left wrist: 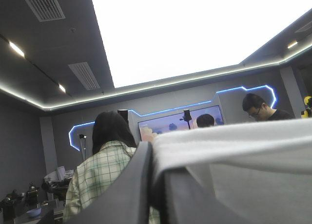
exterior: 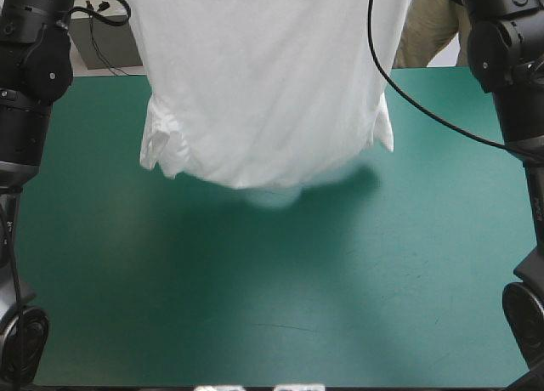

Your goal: Fold the cloth

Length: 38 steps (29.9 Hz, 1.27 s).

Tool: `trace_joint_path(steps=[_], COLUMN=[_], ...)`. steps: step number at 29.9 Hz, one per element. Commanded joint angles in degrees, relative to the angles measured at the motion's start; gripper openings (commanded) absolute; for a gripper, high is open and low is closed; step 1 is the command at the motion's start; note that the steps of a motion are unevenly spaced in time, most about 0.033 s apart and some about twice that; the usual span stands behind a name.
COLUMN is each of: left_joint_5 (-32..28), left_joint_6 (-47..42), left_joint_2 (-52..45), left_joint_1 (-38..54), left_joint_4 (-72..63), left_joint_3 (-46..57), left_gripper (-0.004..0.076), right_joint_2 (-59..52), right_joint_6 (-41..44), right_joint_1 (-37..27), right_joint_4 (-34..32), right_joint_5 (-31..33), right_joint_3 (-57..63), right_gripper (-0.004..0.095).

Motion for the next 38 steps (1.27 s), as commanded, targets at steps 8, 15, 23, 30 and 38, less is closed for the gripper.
trace_joint_path(steps=[8, 15, 23, 30, 38], left_joint_5=[2.26, 18.28, 17.82, 23.73, 34.32], left_joint_6=[0.64, -1.68, -2.65, -6.79, -8.26], left_joint_2=[-0.38, 5.58, -0.65, -6.55, -14.55], left_joint_1=[0.22, 0.22, 0.22, 0.22, 0.22], left_joint_4=[-0.85, -0.86, -0.86, -0.9, -7.13], left_joint_3=[-1.38, 4.57, 30.01, 48.97, 64.54], left_gripper=[-0.0009, -0.0009, -0.0009, -0.0009, -0.0009], right_joint_2=[2.04, 10.68, 10.14, 2.16, -8.21], right_joint_6=[1.64, 12.2, 12.2, 9.25, 8.53], right_joint_1=[-0.59, -1.19, -2.79, -2.58, -2.58], right_joint_4=[2.51, -1.02, 3.35, 6.33, 12.79], right_joint_5=[12.72, 33.58, 37.48, 36.73, 36.04], right_joint_3=[-7.13, -7.11, 10.76, 39.5, 60.45], right_gripper=[-0.0017, -0.0017, -0.0017, -0.0017, -0.0017])
